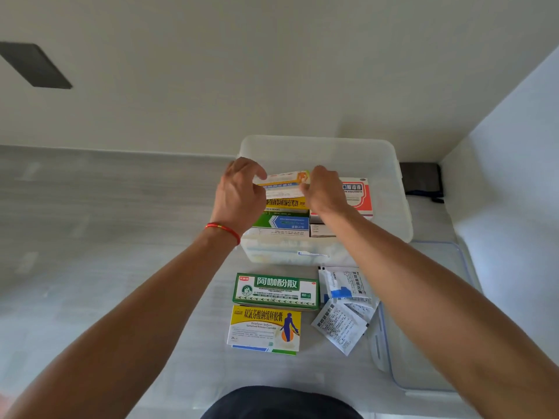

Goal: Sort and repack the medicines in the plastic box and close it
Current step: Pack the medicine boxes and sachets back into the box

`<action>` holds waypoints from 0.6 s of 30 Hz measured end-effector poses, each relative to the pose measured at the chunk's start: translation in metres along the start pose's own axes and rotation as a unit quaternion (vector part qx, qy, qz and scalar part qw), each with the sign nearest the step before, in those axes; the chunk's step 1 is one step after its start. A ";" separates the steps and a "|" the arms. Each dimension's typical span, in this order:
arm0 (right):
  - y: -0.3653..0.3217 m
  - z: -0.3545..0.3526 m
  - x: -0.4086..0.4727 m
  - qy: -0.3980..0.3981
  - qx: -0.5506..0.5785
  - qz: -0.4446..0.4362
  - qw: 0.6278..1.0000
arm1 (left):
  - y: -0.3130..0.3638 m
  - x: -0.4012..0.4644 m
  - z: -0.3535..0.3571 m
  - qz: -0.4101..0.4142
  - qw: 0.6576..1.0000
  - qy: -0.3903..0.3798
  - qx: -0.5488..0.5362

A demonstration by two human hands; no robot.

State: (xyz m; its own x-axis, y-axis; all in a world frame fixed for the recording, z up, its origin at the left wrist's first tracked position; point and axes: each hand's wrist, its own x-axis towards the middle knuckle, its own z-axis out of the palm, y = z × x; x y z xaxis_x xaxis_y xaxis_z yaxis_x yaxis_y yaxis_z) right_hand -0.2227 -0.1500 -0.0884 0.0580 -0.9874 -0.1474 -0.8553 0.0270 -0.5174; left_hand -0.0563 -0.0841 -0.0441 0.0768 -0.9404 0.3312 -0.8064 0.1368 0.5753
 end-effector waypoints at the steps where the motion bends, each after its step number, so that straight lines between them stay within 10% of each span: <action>1: 0.001 -0.001 0.001 -0.013 -0.030 -0.011 0.999 | 0.001 0.000 0.000 0.002 1.000 0.001 0.001; 10: -0.012 0.005 -0.006 -0.050 -0.111 -0.058 0.991 | 0.002 -0.001 -0.001 -0.005 1.000 -0.001 0.007; 18: -0.016 -0.005 -0.017 -0.249 -0.192 -0.121 0.941 | 0.001 -0.002 0.001 -0.002 1.000 0.004 0.011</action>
State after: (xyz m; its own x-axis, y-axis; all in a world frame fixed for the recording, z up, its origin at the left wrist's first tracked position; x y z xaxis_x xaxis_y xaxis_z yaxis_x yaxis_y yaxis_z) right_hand -0.2128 -0.1346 -0.0731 0.4284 -0.7587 -0.4907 -0.9031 -0.3427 -0.2586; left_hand -0.0572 -0.0826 -0.0447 0.0853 -0.9382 0.3355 -0.8182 0.1261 0.5609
